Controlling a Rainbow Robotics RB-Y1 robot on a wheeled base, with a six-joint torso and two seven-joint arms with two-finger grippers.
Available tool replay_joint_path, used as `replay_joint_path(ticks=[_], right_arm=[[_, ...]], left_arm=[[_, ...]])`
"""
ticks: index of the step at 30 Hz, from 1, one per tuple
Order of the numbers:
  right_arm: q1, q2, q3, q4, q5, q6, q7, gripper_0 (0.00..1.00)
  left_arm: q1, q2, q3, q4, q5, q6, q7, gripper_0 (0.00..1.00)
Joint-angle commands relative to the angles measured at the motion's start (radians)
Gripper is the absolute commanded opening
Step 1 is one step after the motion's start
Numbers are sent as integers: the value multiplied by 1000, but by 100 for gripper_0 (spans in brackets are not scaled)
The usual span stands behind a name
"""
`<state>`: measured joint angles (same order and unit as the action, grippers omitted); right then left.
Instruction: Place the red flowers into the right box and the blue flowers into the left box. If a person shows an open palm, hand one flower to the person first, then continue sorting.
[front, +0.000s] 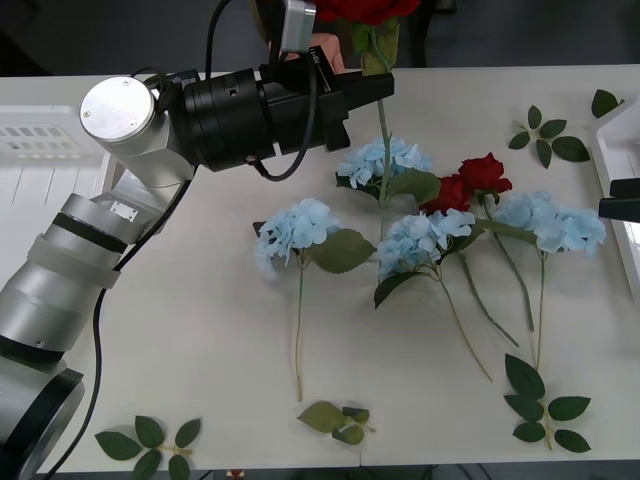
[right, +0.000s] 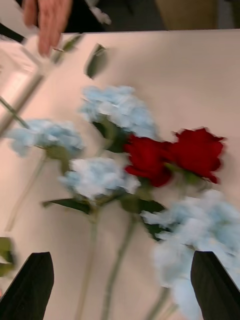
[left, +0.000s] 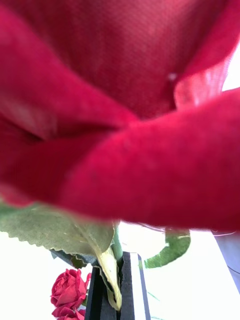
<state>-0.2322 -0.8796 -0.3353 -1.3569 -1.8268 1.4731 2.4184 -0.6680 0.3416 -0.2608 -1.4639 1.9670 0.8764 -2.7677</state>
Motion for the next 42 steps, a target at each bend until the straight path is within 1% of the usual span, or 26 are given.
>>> replay_joint_path(ticks=[1,2,3,5,6,8,13,15,24,32,36,42], right_arm=[[-1,-24,65,-44,-172,-8,42,80],[-3,-24,84,-54,-190,-27,56,80],[-3,-24,131,-85,-232,-92,90,80],[-3,-24,180,-113,-270,-157,117,81],[-3,-24,233,-140,-302,-223,142,82],[-3,-18,295,-177,-332,-306,183,84],[-3,50,423,-292,-351,-533,281,84],[-10,76,467,-321,-353,-596,287,84],[-45,183,587,-409,-332,-751,287,84],[-73,292,622,-419,-207,-840,287,84],[-78,307,621,-419,-184,-844,287,85],[-76,284,622,-419,-200,-826,287,84]], left_arm=[[5,-6,-9,-33,26,-10,62,0],[7,-4,-9,-33,30,-10,62,0],[5,-1,-9,-33,33,-10,62,0],[7,1,-9,-33,33,-10,62,0],[5,4,-9,-33,33,-10,62,0],[7,5,-9,-33,33,-10,62,0],[7,13,-9,-33,33,-8,62,0],[7,13,-9,-33,33,-8,62,0],[7,13,-11,-32,32,-11,62,0],[7,13,-21,-33,32,-11,62,0],[8,13,-28,-32,32,-11,62,0],[8,13,-40,-33,30,-11,62,0]])
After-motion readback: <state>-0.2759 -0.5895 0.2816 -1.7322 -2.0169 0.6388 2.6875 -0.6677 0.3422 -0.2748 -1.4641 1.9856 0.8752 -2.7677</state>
